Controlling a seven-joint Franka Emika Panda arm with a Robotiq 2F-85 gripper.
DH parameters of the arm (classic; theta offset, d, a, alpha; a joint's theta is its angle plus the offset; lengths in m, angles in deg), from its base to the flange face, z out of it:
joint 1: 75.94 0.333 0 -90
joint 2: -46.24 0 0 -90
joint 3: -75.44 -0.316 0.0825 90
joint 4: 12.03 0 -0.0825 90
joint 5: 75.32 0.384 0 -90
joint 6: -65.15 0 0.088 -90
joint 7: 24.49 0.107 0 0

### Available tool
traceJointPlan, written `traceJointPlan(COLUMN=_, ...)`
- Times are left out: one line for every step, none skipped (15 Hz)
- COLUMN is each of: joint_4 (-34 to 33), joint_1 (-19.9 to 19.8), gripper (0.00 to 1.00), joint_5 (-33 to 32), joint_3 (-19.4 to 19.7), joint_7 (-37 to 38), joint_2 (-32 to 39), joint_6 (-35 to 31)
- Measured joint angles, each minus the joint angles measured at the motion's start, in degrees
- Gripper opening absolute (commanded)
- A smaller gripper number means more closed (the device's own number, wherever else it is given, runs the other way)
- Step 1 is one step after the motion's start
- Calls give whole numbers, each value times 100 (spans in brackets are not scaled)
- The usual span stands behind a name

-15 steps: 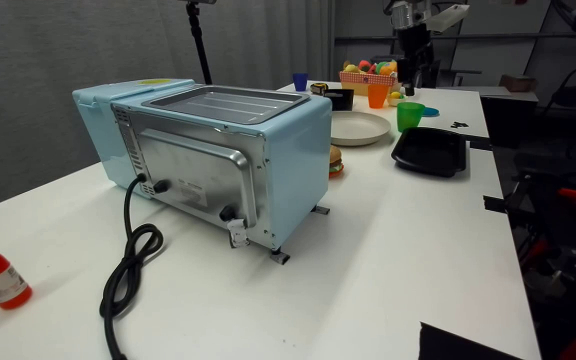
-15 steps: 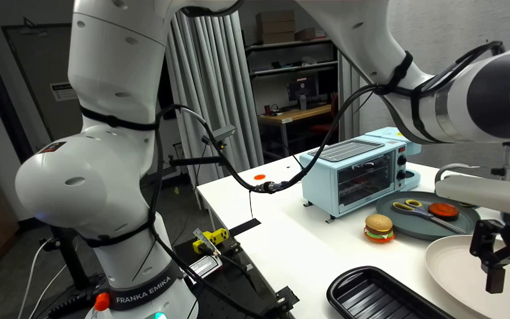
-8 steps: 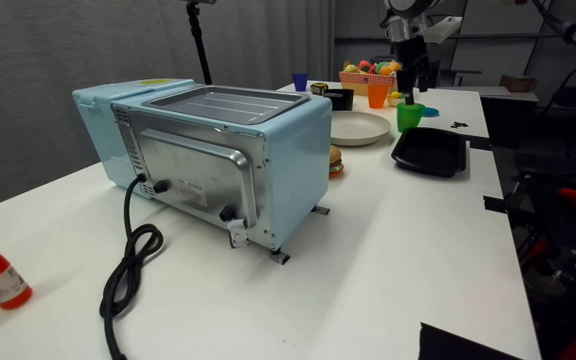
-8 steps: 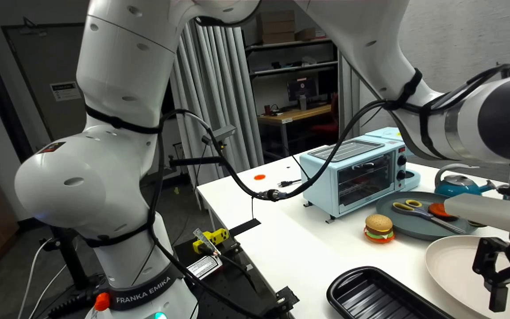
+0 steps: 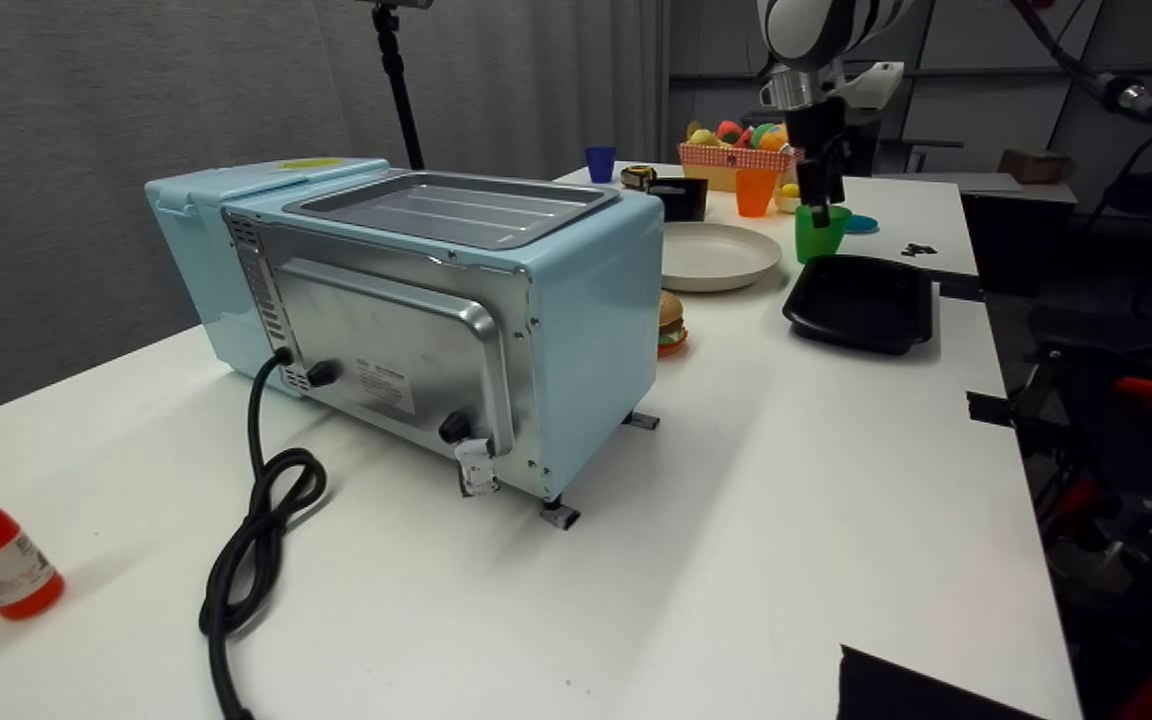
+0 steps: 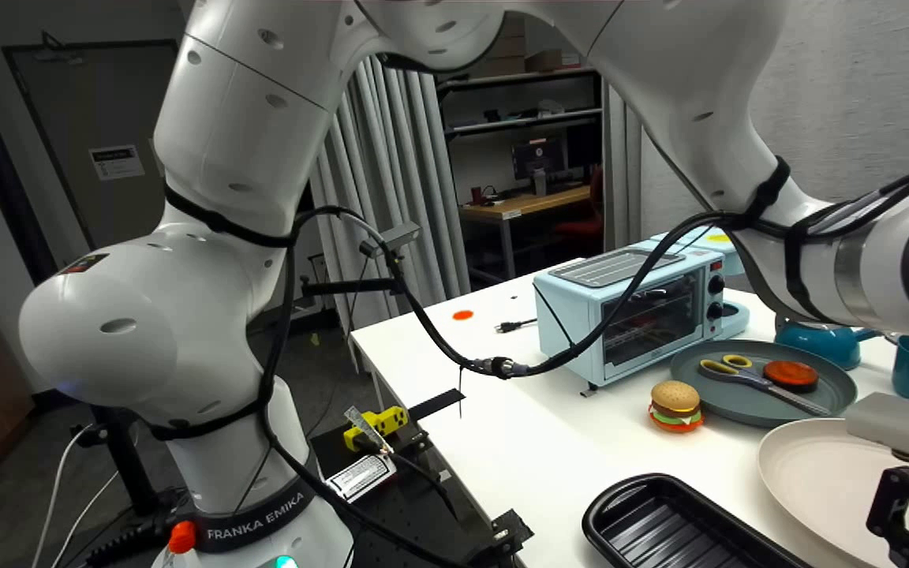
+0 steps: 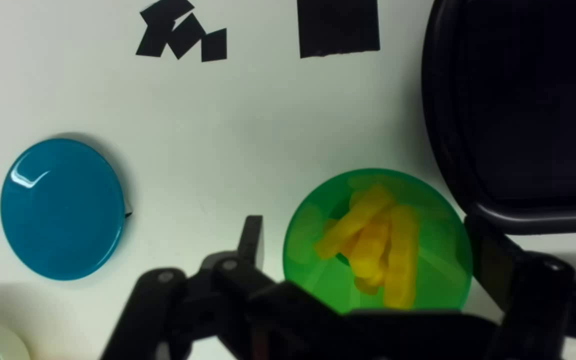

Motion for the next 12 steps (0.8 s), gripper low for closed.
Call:
traceJointPlan(joint_4=-35, joint_1=-44, gripper=100, joint_5=0, joint_3=-39, joint_7=-162, joint_2=53, joint_6=0)
traceJointPlan(joint_4=-63, joint_1=-80, gripper=100, joint_5=0, joint_3=-75, joint_7=-301, joint_2=95, joint_6=0)
traceJointPlan(joint_4=-90, joint_1=-112, gripper=100, joint_5=0, joint_3=-108, joint_7=-428, joint_2=135, joint_6=0)
traceJointPlan(joint_4=-118, joint_1=-137, gripper=92, joint_5=0, joint_3=-137, joint_7=-531, joint_2=171, joint_6=2)
traceJointPlan(joint_4=-148, joint_1=-157, gripper=72, joint_5=0, joint_3=-159, joint_7=-607, joint_2=207, joint_6=3)
traceJointPlan(joint_4=-176, joint_1=-168, gripper=66, joint_5=0, joint_3=-171, joint_7=-670, joint_2=240, joint_6=3)
traceJointPlan(joint_4=-206, joint_1=-171, gripper=58, joint_5=0, joint_3=-176, joint_7=-709, joint_2=270, joint_6=3)
traceJointPlan(joint_4=-229, joint_1=-171, gripper=54, joint_5=0, joint_3=-177, joint_7=-740, joint_2=282, joint_6=10)
traceJointPlan(joint_4=-252, joint_1=-171, gripper=53, joint_5=0, joint_3=-178, joint_7=-767, joint_2=284, joint_6=15)
traceJointPlan(joint_4=-270, joint_1=-171, gripper=53, joint_5=0, joint_3=-181, joint_7=-785, joint_2=295, joint_6=15)
traceJointPlan(joint_4=-288, joint_1=-171, gripper=53, joint_5=0, joint_3=-182, joint_7=-799, joint_2=303, joint_6=15)
traceJointPlan(joint_4=-301, joint_1=-171, gripper=53, joint_5=-2, joint_3=-183, joint_7=-806, joint_2=311, joint_6=15)
